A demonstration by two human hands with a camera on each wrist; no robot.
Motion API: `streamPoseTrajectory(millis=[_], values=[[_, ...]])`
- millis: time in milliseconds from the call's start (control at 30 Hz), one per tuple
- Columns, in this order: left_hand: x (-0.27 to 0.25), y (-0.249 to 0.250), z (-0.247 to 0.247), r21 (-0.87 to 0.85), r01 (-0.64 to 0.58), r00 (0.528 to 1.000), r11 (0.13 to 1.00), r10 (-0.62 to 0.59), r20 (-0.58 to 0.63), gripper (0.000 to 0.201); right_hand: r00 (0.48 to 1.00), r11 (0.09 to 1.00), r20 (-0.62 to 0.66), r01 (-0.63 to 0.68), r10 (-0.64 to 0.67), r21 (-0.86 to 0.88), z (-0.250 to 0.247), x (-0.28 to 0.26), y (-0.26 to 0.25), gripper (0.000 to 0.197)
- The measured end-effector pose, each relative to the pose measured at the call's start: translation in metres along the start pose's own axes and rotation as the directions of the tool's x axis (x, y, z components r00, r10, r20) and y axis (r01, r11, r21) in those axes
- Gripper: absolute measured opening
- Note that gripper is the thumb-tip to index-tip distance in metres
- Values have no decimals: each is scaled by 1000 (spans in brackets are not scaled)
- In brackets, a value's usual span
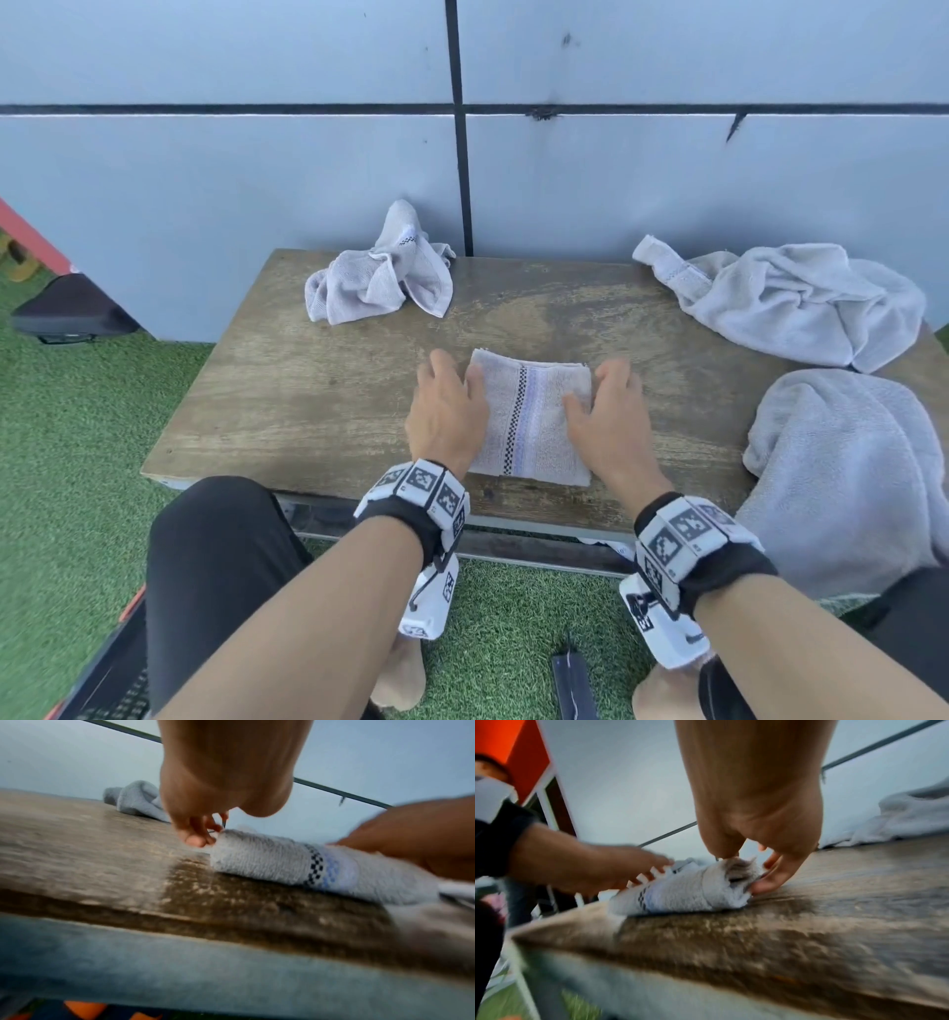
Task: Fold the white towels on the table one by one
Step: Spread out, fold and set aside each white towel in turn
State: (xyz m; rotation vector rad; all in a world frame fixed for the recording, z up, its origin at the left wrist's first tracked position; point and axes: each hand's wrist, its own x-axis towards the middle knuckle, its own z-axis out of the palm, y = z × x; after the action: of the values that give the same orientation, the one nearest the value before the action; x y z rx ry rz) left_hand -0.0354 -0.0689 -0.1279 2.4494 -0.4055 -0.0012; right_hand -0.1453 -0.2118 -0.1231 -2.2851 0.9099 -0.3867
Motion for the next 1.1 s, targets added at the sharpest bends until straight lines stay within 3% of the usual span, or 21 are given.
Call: streamPoseTrajectory(millis=[67, 100, 167, 233, 300, 500, 667, 733, 833, 900, 1000, 1100], values=[[-8, 2, 4, 42, -334, 938, 941, 337, -80, 15, 962, 950, -61, 253, -268, -185, 2, -4, 0, 34], [-14, 1, 8, 73, -455, 888, 887, 458, -32, 18, 930, 901, -3, 355, -367, -248, 5, -5, 1, 39], [-26, -4, 21, 118, -548, 832, 828, 524, 183, 40, 879, 819, 218, 474, -423, -324, 14, -6, 6, 48], [-35, -13, 30, 209, -548, 823, 810, 476, 312, 55, 865, 817, 390, 458, -317, -352, 21, -6, 12, 57], [-33, -19, 32, 250, -534, 827, 808, 437, 354, 57, 859, 844, 465, 403, -214, -355, 24, -3, 15, 59], [-13, -19, 21, 269, -524, 801, 808, 359, 480, 57, 852, 788, 501, 411, -153, -459, 14, 4, 7, 61], [-6, -12, 17, 453, -340, 916, 824, 180, 358, 60, 894, 688, 419, 404, -157, -603, 7, -10, -2, 68], [-9, -5, 14, 490, -305, 939, 817, 173, 296, 62, 907, 634, 349, 416, -236, -652, 3, -19, -5, 65], [-23, 4, 13, 394, -301, 944, 869, 212, 254, 60, 888, 663, 202, 446, -413, -601, -2, -27, -4, 42], [-40, 4, 18, 289, -288, 944, 913, 219, 246, 57, 867, 700, 172, 482, -467, -528, -2, -31, -2, 33], [-61, -5, 29, 248, -267, 943, 931, 199, 267, 60, 823, 764, 327, 559, -465, -322, 5, -29, 0, 42], [-61, -12, 31, 225, -267, 939, 937, 200, 280, 59, 793, 829, 505, 506, -340, -237, 13, -23, 8, 56]])
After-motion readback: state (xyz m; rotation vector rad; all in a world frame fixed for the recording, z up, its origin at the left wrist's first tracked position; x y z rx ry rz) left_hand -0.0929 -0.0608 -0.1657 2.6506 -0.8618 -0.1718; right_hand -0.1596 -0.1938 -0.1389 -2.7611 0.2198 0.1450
